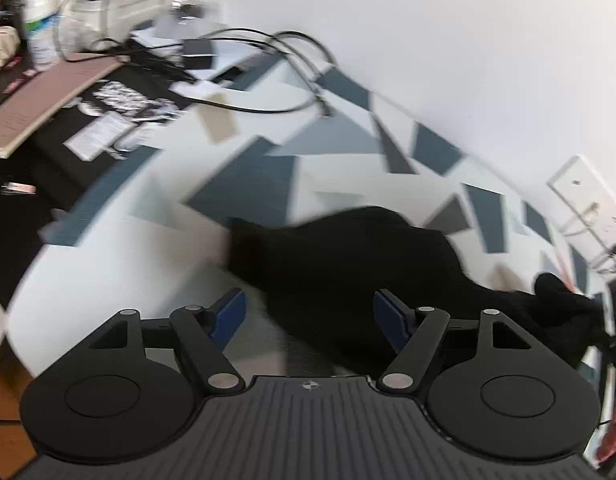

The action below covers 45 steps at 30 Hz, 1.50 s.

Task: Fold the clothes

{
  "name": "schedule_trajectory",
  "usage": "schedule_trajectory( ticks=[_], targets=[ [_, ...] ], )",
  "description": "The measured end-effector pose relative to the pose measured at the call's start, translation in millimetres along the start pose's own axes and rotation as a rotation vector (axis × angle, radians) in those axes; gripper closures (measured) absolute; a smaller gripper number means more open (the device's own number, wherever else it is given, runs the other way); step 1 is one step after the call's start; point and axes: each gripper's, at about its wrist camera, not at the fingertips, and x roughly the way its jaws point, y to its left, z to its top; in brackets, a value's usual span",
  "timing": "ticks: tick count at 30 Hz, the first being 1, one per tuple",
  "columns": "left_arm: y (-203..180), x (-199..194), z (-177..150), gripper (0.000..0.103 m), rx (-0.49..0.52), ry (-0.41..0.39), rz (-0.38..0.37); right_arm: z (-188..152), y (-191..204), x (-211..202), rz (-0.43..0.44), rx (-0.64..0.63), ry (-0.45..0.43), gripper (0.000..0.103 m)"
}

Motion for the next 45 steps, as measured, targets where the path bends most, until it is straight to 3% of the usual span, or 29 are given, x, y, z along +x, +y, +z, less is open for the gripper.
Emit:
schedule_trajectory(
  ticks=[5,7,9,10,14,18,22,25,27,32,37,40,41,42,43,45],
  targets=[
    [-43,3,-5,0.022,0.053,0.009,-0.017,-19,-24,-20,-0.048,0.072,-0.002,0.044],
    [-55,7,-7,0.021,0.071,0.027,-0.046,-28,-31,-19,-0.066,0.096,0.015,0.053],
    [-65,11,-10,0.02,0.094,0.039,-0.05,-36,-32,-17,-0.037,0.102,0.04,0.097],
    [-71,14,-12,0.02,0.106,0.045,-0.053,-39,-32,-17,-0.019,0.099,0.048,0.1],
    [-89,24,-18,0.02,0.122,0.073,-0.09,-46,-22,-20,0.059,0.062,0.063,0.102],
    [-112,32,-25,0.019,0.202,0.069,-0.09,-52,-11,-21,0.159,0.048,0.1,0.103],
    [-135,40,-28,0.018,0.281,0.048,-0.11,-56,-10,-28,0.139,0.036,0.107,0.101],
    [-160,50,-32,0.015,0.441,0.014,-0.121,-53,-23,-39,0.113,0.11,0.071,0.084],
    [-180,60,-39,0.015,0.6,-0.003,-0.128,-50,-34,-47,0.088,0.159,0.047,0.077],
    [-224,79,-64,0.015,1.099,-0.083,-0.128,-54,-53,-64,0.006,0.273,-0.007,0.07],
    [-246,89,-85,0.015,1.438,-0.058,-0.279,-74,-58,-74,-0.066,0.354,-0.011,0.066],
    [-254,97,-104,0.015,1.58,-0.117,-0.291,-83,-54,-76,-0.107,0.373,0.003,0.065],
    [-254,96,-106,0.017,1.586,-0.143,-0.307,-85,-53,-76,-0.121,0.38,0.004,0.061],
    [-253,96,-107,0.031,1.591,-0.17,-0.323,-86,-51,-75,-0.136,0.385,0.003,0.058],
    [-253,95,-109,0.06,1.595,-0.196,-0.34,-86,-50,-74,-0.153,0.392,0.0,0.057],
    [-248,87,-97,0.092,1.511,-0.16,-0.422,-84,-44,-71,-0.178,0.402,-0.005,0.057]
  ],
)
